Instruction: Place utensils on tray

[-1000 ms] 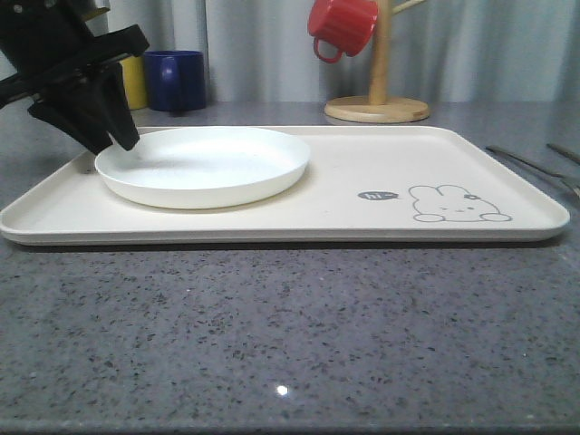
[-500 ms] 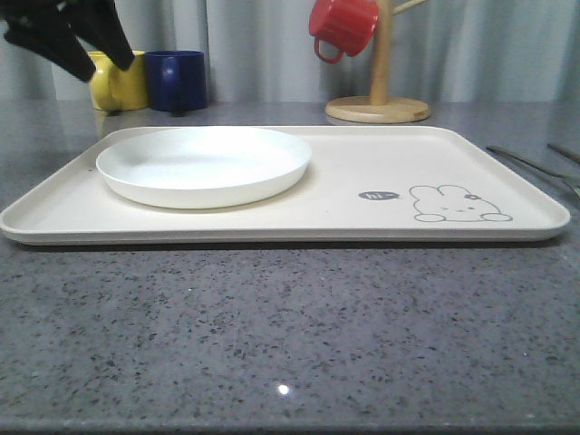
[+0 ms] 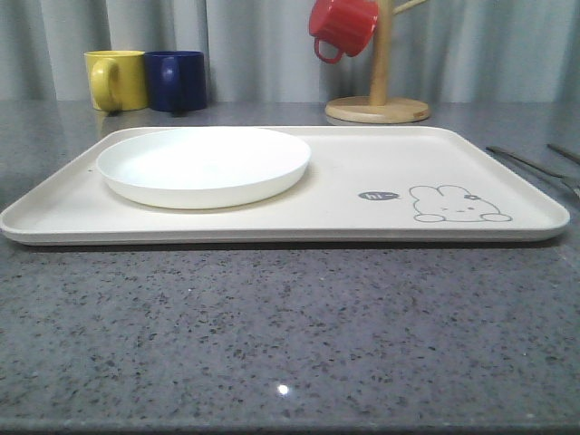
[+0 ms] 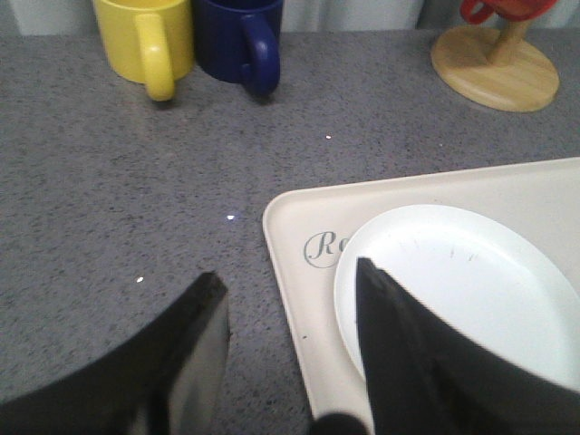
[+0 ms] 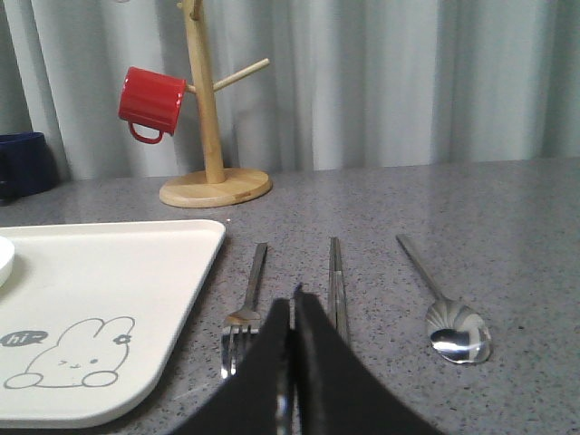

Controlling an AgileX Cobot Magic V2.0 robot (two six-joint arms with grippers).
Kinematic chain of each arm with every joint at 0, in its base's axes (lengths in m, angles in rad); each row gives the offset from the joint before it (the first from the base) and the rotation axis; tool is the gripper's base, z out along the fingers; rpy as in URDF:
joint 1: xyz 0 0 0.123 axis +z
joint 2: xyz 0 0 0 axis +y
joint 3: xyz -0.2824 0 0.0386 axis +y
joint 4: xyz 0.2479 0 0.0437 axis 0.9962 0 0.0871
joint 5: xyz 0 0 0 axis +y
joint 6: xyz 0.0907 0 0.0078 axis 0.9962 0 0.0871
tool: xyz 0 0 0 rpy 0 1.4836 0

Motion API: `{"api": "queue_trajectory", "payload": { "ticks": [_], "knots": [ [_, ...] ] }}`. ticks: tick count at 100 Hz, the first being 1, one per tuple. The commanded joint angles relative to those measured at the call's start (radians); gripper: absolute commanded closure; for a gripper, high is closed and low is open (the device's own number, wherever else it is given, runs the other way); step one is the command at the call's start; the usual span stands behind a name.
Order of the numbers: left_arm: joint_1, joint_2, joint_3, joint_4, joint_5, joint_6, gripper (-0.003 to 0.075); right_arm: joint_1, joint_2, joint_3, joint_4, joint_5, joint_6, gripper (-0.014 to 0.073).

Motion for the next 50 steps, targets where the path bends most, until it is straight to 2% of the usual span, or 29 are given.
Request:
{"api": "queue_trajectory", "payload": {
  "ticks": [1,24,50],
  "knots": [
    [0.012,-0.12,0.069,-0.014,-0.123,-0.008,0.0396,-0.005,-0.018,0.003,0.0,-0.08,-0.006,0.0662],
    [0.018,-0.416,0.344,0.001,-0.23,-0.008,0.0396,-0.005,-0.018,0.003,0.0,-0.08,-0.006,0.0662],
    [0.018,-0.696,0.515,0.073,-0.245,-0.008,0.0398,-0.005,-0.018,0.003,0.0,-0.08,-0.006,0.0662]
  ]
}}
